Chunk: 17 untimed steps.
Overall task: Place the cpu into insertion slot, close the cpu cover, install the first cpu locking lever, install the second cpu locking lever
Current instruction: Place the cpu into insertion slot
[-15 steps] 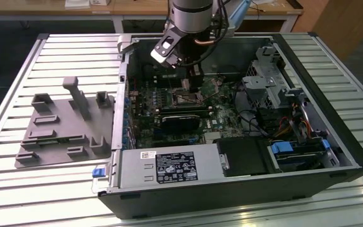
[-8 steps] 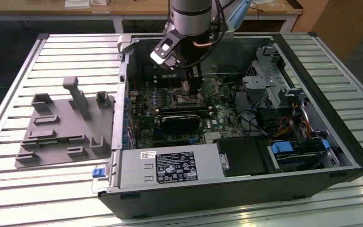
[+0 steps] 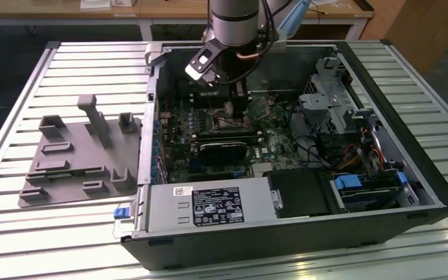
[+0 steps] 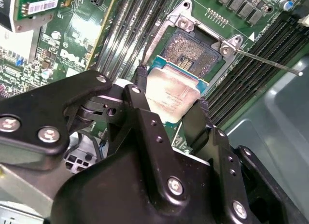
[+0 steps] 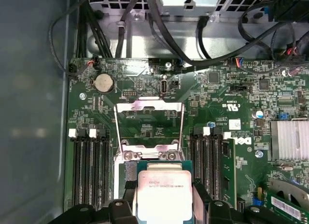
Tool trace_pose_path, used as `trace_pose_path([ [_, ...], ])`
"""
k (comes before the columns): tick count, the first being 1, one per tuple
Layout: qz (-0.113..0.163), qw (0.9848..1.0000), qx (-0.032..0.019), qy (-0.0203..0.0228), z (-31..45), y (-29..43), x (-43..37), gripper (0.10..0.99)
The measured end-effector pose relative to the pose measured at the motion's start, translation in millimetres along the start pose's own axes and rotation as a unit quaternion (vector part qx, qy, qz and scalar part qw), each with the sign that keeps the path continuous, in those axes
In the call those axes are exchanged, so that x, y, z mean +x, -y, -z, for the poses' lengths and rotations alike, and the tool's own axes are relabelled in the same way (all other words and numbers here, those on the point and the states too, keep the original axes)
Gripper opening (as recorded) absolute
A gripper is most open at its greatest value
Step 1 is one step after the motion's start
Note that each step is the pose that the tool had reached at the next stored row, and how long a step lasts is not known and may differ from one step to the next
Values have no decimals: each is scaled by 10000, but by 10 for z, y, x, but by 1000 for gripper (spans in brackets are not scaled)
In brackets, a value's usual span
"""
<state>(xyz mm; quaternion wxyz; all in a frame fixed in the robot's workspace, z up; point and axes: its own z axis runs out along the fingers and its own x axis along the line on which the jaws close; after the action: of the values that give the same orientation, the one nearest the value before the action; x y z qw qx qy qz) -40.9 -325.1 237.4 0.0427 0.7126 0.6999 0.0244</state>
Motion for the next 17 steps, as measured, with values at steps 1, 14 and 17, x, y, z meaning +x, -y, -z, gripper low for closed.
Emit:
trace_pose_path([
  [1, 2, 10000, -5, 25, -12, 5, 14, 537],
  [14, 5, 10000, -39, 75, -155, 77, 83, 537],
  [17, 7, 10000, -39, 87, -196, 83, 96, 537],
])
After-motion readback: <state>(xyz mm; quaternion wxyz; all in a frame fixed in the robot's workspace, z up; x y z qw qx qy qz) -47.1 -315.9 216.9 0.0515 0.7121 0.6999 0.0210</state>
